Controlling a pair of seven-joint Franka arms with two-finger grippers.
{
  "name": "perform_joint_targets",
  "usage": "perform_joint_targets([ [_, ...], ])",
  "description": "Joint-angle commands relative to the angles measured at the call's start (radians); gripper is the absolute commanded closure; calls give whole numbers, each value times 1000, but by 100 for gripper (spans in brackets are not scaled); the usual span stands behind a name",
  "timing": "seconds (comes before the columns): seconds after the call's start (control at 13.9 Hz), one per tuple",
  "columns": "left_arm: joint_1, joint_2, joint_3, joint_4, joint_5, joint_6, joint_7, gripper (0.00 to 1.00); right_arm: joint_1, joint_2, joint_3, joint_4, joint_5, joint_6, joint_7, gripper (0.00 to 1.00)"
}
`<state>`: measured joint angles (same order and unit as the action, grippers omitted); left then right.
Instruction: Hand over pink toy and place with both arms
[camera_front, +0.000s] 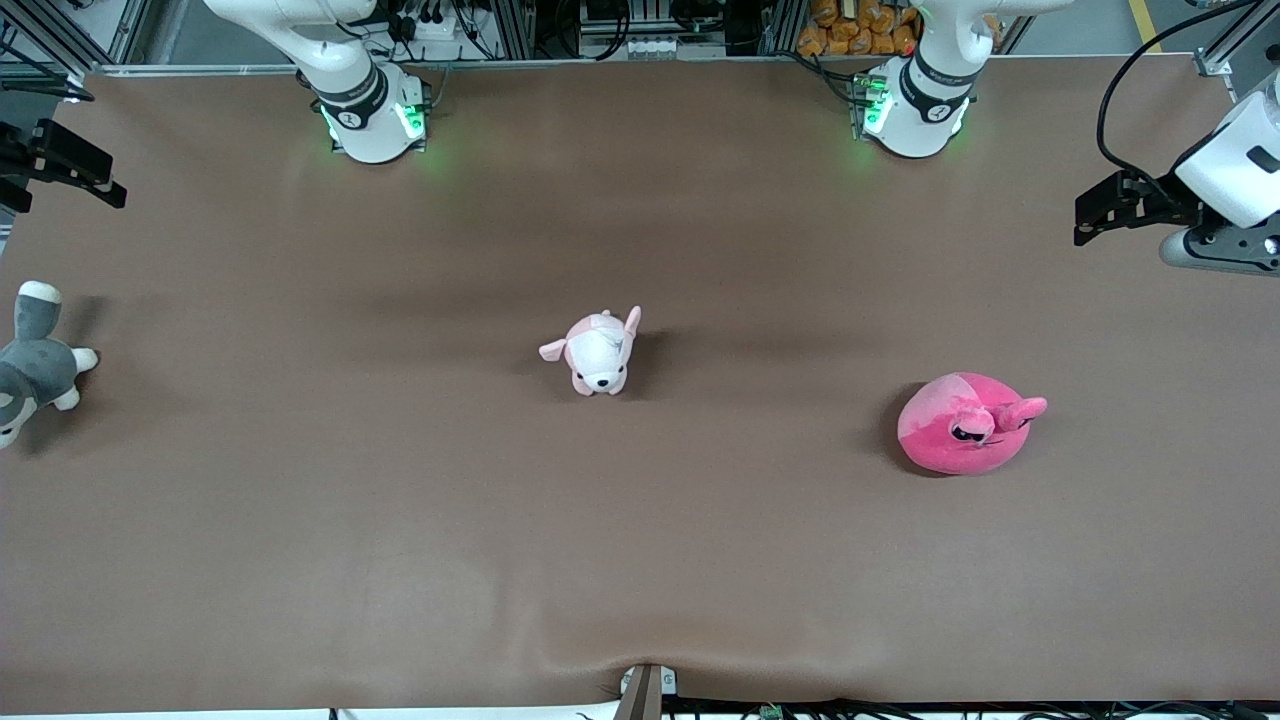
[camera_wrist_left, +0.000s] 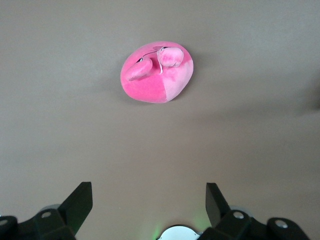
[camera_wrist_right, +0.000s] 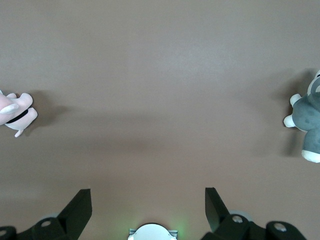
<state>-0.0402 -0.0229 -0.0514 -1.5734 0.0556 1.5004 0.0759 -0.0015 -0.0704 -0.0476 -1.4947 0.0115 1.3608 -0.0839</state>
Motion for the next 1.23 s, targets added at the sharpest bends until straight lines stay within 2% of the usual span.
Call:
perform_joint_targets([
  [0.0, -4, 3, -5, 15, 12, -23, -7, 0, 9, 12, 0, 25, -1, -14, 12, 0],
  [0.94, 10, 31, -4, 13, 1, -25, -24, 0, 15, 12, -3, 19, 1, -15, 15, 0],
  [1.15, 10, 49, -4, 13, 0, -25, -152, 0, 15, 12, -2, 21, 1, -14, 15, 0],
])
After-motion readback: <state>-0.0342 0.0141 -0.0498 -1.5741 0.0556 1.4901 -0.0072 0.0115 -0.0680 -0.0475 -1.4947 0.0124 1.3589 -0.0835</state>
